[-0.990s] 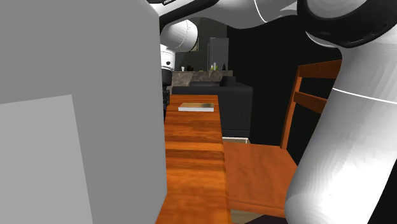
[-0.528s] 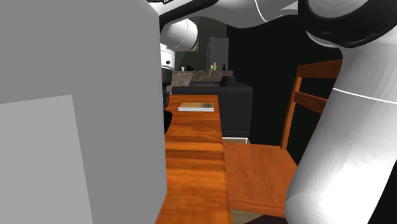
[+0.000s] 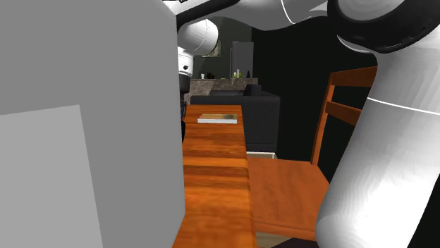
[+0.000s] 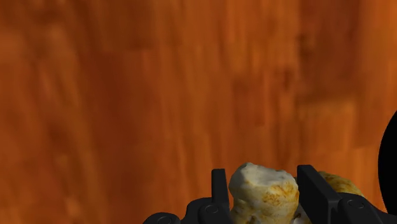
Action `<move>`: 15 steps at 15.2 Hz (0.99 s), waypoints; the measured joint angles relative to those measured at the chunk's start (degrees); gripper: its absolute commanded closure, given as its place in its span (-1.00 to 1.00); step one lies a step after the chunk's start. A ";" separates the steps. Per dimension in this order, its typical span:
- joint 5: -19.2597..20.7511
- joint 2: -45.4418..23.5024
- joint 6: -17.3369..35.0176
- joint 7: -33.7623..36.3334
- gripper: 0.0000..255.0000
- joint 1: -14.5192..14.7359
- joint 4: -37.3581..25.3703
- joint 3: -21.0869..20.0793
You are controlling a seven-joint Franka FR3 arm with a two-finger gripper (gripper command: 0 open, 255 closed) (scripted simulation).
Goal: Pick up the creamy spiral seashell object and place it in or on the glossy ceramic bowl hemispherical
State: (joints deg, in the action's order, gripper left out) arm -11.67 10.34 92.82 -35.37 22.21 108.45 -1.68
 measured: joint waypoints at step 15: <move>0.01 -2.41 -11.55 2.06 1.00 -0.05 -14.15 0.27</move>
State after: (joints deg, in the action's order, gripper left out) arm -11.66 7.94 81.27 -33.31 22.16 94.30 -1.41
